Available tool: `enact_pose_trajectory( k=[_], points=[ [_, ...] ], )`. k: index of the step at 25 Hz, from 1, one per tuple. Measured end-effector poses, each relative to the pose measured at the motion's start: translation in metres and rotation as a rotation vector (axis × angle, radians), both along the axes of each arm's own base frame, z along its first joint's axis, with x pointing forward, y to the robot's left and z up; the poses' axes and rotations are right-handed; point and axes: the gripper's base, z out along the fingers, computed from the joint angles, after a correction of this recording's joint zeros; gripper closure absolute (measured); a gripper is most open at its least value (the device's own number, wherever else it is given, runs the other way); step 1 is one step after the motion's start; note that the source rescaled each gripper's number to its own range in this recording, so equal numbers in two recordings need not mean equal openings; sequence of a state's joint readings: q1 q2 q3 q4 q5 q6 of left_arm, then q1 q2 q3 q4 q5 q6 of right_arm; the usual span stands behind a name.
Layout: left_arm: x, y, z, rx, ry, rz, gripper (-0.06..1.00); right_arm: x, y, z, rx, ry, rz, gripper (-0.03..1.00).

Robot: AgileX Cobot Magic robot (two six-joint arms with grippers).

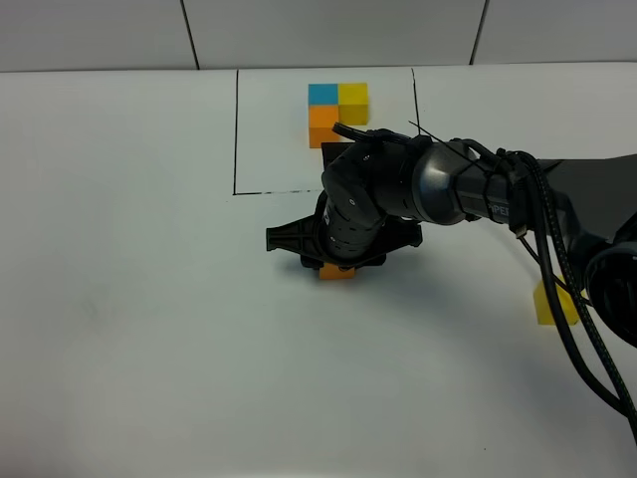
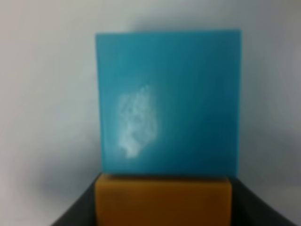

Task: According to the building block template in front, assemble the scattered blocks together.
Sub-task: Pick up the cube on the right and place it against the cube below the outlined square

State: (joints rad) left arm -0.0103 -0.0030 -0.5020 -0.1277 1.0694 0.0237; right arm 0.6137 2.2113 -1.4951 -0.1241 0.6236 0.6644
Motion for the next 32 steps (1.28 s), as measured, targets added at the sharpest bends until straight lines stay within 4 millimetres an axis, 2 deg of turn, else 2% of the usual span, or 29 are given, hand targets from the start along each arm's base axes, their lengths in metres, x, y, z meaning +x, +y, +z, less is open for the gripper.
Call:
enact_pose_trajectory(
  k=[28, 30, 31, 32],
  points=[
    [0.0000, 0.0000, 0.0000, 0.000, 0.000, 0.000, 0.26, 0.0004, 0.0001, -0.0002, 0.018, 0.005, -0.057, 0.96],
    [0.0000, 0.0000, 0.0000, 0.000, 0.000, 0.000, 0.26, 0.0004, 0.0001, -0.0002, 0.018, 0.005, -0.059, 0.91],
    [0.0000, 0.0000, 0.0000, 0.000, 0.000, 0.000, 0.26, 0.0006, 0.0004, -0.0001, 0.022, 0.003, -0.059, 0.84],
    [0.0000, 0.0000, 0.0000, 0.000, 0.000, 0.000, 0.26, 0.0008, 0.0010, 0.0003, 0.030, 0.002, -0.062, 0.73]
  ],
)
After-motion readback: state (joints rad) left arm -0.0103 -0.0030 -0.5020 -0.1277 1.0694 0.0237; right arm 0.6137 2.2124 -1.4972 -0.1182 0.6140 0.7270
